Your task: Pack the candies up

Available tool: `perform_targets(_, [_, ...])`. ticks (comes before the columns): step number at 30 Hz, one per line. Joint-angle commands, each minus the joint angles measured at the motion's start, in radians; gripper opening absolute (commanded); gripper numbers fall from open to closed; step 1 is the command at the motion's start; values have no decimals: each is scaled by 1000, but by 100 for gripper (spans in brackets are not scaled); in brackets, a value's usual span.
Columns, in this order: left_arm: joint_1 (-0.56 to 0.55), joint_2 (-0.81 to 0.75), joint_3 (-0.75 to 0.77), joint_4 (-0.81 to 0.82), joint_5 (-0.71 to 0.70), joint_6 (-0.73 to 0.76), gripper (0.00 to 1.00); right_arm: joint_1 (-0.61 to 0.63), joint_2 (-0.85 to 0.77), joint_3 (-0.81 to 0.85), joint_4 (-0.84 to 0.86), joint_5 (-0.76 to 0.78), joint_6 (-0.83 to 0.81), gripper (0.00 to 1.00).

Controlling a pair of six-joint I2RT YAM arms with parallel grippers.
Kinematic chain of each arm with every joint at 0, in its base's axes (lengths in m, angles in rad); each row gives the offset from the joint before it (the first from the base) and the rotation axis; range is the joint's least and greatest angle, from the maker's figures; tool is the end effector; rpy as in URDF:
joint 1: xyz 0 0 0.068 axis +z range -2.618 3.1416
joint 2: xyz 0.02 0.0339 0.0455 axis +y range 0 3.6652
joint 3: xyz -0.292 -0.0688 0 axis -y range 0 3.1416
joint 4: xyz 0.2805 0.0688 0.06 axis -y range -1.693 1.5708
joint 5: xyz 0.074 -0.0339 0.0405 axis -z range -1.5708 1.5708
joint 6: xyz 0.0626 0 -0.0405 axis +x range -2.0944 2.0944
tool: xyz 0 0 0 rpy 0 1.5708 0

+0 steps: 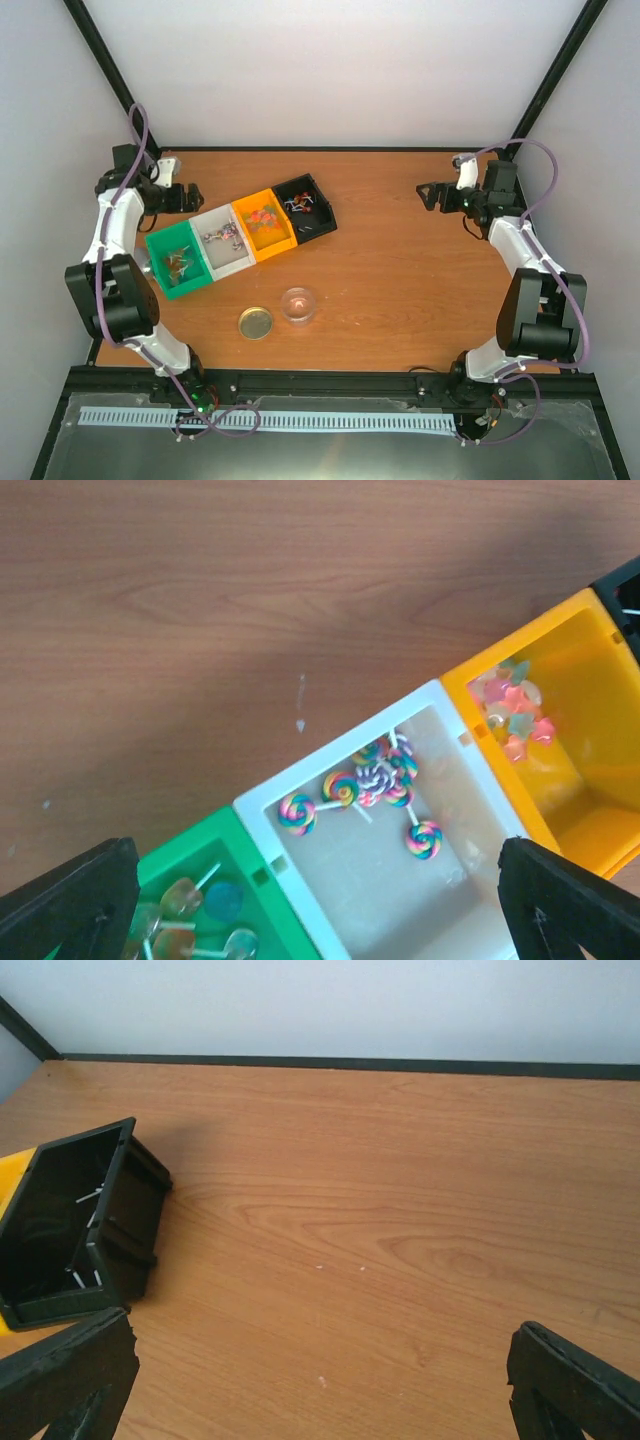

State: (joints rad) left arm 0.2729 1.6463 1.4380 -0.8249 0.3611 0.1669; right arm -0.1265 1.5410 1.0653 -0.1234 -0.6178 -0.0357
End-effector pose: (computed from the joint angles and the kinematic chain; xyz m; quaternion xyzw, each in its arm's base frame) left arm 0.3880 0.0856 0.2915 -0.0026 0.9496 -0.1120 0.2927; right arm 0.3928 -0.0134 0.2597 -0.1036 0.8480 0.2319 0.4652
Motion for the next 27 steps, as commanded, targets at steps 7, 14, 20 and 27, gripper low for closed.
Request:
perform_targets(7, [169,-139,-47,-156,-148,-62,100,56,15,123,-139,15,58,100])
perform_targets(14, [347,-180,-124,-204,-300,-164,100,67,38,173,-178,-2,70,100])
perform_targets(20, [417,-141,-189,-215,-369,-247,100,70,59,191,-193,-5,73,100])
perform_targets(27, [427,-121,-268,-147,-369,-322,94,72,66,191,-214,-4,68,100])
